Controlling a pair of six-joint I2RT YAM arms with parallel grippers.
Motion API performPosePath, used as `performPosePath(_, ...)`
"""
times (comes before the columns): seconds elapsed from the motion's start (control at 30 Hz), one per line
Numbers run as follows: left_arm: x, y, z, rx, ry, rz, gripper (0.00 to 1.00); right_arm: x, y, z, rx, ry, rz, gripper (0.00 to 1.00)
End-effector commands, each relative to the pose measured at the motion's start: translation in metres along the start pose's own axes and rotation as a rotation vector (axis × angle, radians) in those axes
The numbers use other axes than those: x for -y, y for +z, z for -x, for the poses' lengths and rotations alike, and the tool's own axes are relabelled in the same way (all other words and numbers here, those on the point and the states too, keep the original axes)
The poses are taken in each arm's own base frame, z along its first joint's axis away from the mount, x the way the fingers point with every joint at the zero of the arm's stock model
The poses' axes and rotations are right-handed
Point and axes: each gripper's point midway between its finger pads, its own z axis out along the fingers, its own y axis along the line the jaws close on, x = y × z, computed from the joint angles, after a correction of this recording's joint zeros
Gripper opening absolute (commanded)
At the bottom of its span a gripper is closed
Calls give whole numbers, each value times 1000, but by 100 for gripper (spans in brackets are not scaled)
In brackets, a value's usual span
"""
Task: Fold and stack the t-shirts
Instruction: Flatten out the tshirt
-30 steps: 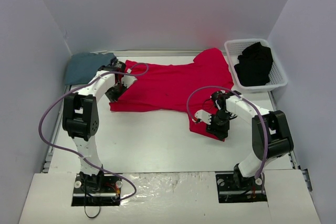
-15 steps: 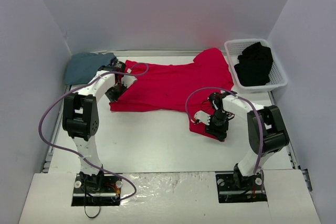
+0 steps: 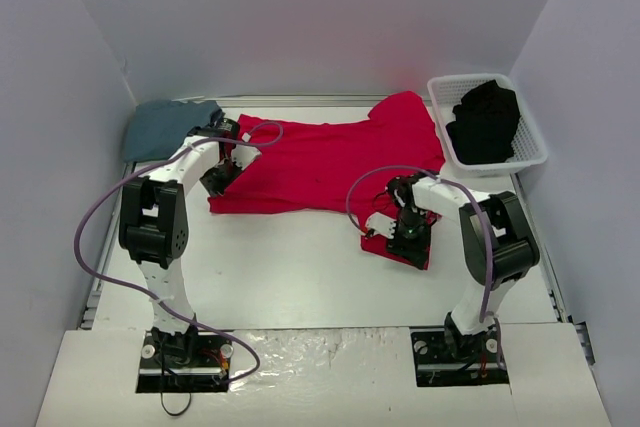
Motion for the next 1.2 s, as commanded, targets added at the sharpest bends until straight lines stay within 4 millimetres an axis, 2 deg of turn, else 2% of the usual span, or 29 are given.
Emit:
performPosePath(0.0, -11, -22, 0, 33, -8, 47, 2, 6, 16, 4, -33, -11, 3, 44)
performPosePath(0.13, -12, -21, 0, 32, -2, 48, 2, 17, 18, 9, -60, 5, -36, 38)
performPosePath(0.27, -12, -22, -1, 31, 1, 50, 2, 21, 18, 12, -78, 10, -51, 15)
performPosePath(0.43, -12, -23, -1, 31, 7, 53, 2, 23, 7, 12, -71, 14, -71, 0)
performPosePath(0.53, -12, -22, 0, 34, 4, 51, 2, 18, 1, 14, -58, 8, -50, 1)
performPosePath(0.7, -12, -24, 3, 36, 0, 45, 2, 21, -2, 16, -60, 19, -52, 2)
performPosePath(0.73, -13, -26, 4, 43, -3, 49, 2, 22, -4, 16, -55, 24, -52, 5)
performPosePath(0.87, -15, -38, 8, 77, -13, 52, 2, 33, -26, 30, 44, 82, -44, 18)
performPosePath(0.9, -13, -40, 10, 89, -19, 41, 2, 43, -42, 41, 101, 100, -66, 19)
performPosePath(1.03, -6, -49, 13, 130, -38, 7, 2, 45, -81, 56, 276, 170, 3, 28)
performPosePath(1.17, 1, -51, 14, 154, -62, -23, 2, 51, -95, 49, 322, 216, -15, 31)
